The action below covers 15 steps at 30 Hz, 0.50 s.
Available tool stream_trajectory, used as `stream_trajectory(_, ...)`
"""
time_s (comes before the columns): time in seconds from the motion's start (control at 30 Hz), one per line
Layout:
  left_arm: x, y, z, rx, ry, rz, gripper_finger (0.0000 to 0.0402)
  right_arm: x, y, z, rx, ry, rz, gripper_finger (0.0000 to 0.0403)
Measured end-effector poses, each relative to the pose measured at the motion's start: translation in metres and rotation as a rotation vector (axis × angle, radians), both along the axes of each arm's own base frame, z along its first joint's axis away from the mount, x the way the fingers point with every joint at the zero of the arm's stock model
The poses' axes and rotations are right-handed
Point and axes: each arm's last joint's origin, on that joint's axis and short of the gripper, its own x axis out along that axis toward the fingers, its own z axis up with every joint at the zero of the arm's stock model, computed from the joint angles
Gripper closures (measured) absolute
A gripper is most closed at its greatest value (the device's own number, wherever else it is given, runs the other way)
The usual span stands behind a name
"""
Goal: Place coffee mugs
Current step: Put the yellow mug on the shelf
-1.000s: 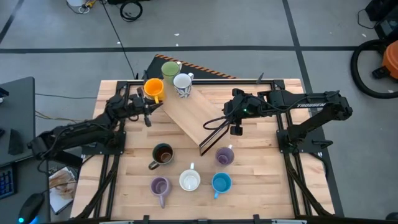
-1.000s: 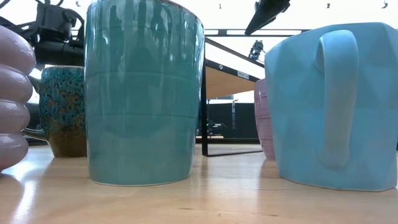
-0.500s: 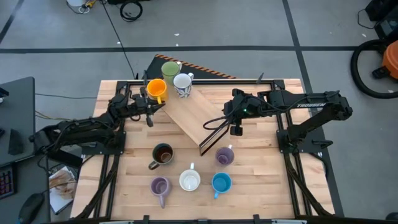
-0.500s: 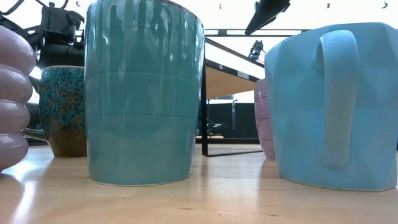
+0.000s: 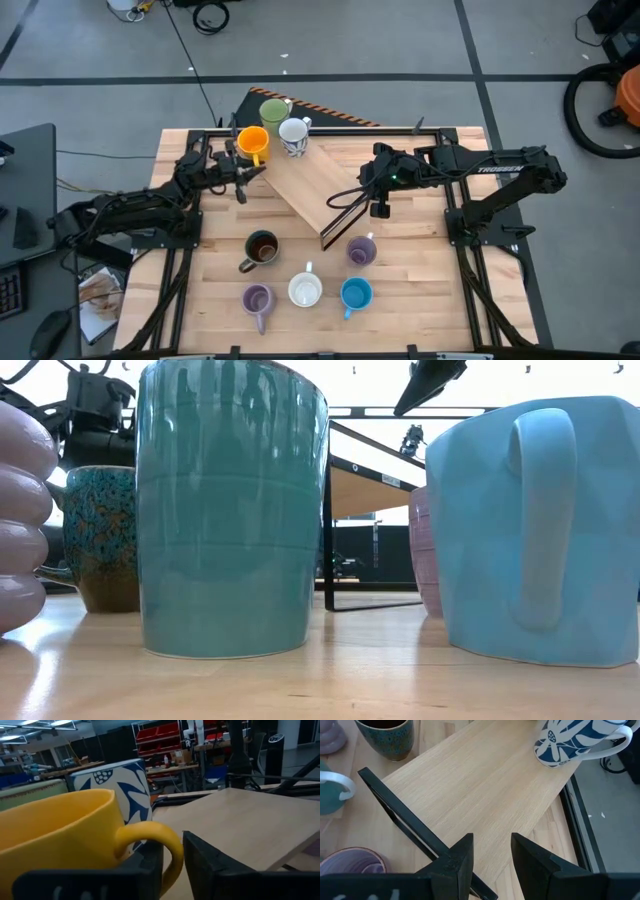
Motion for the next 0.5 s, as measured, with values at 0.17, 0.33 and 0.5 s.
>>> stream_trajectory(0.17,0.0001,-0.0004,-0.0014,-0.01,0.011,-0.024,0.0279,0.0,0.0,0.0,0.0,0.0,0.0,0.0265)
stream_trajectory(0.33,0.0002,-0.0012,-0.0015,-0.013,0.012,-0.057,0.0264,0.0,0.0001,0.0,0.003,-0.001,-0.001,0.0265)
stream_trajectory(0.5,-0.0013,0.0021,0.0013,-0.055,0.011,-0.135,0.0263,0.0,0.0003,-0.0001,0.01,-0.001,0.004,0.0265)
